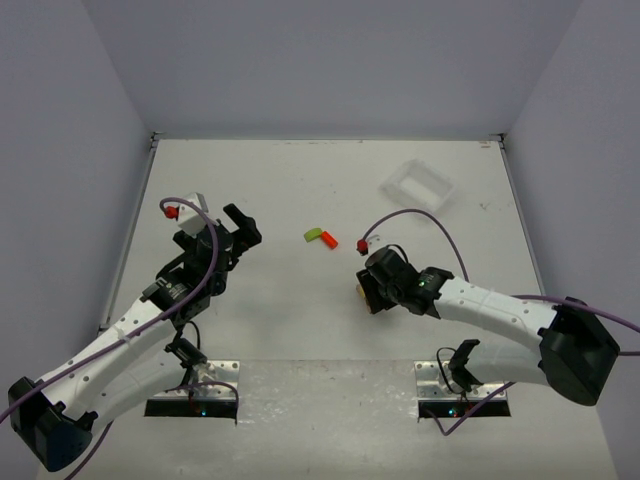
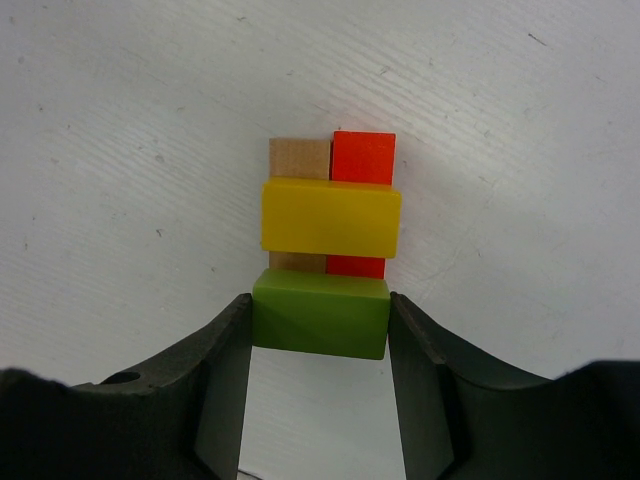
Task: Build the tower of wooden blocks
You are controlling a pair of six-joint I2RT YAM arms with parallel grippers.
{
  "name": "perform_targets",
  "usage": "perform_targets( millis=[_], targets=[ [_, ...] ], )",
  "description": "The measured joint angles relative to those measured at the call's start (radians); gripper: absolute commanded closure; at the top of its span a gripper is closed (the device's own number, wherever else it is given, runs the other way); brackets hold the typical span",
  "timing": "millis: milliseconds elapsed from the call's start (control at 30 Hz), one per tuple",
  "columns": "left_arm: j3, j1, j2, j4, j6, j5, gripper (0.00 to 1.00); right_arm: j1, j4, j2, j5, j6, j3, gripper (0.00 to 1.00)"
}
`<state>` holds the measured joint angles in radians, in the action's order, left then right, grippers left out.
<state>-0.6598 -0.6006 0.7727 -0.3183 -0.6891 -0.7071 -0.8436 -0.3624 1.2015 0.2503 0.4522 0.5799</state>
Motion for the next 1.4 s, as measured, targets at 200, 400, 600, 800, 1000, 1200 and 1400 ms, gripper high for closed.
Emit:
perform_targets(
  millis=[200,400,600,800,1000,1200,1400],
  targets=[
    [0.0,0.0,0.0,0.0,0.0,0.0,0.0,0.004,0.022,0.0,-0.001,0.013,-0.015,0.59],
    [0.004,0.0,0.0,0.0,0.0,0.0,0.0,0.006,0.044,0.0,-0.001,0.02,-0.028,0.58],
    [0.006,0.0,0.0,0.0,0.0,0.0,0.0,0.013,0.057,0.0,-0.001,0.02,-0.036,0.57],
    [0.006,0.0,0.0,0.0,0.0,-0.001,0.0,0.019,0.077,0.0,-0.002,0.022,-0.045,0.54],
    [0.006,0.0,0.0,0.0,0.0,-0.001,0.0,0.021,0.09,0.0,-0.016,0.021,-0.045,0.54],
    [0.006,0.0,0.0,0.0,0.0,-0.001,0.0,0.023,0.093,0.0,-0.017,0.021,-0.045,0.53],
    [0.006,0.0,0.0,0.0,0.0,-0.001,0.0,0.025,0.094,0.007,-0.017,0.021,-0.045,0.52]
  ],
)
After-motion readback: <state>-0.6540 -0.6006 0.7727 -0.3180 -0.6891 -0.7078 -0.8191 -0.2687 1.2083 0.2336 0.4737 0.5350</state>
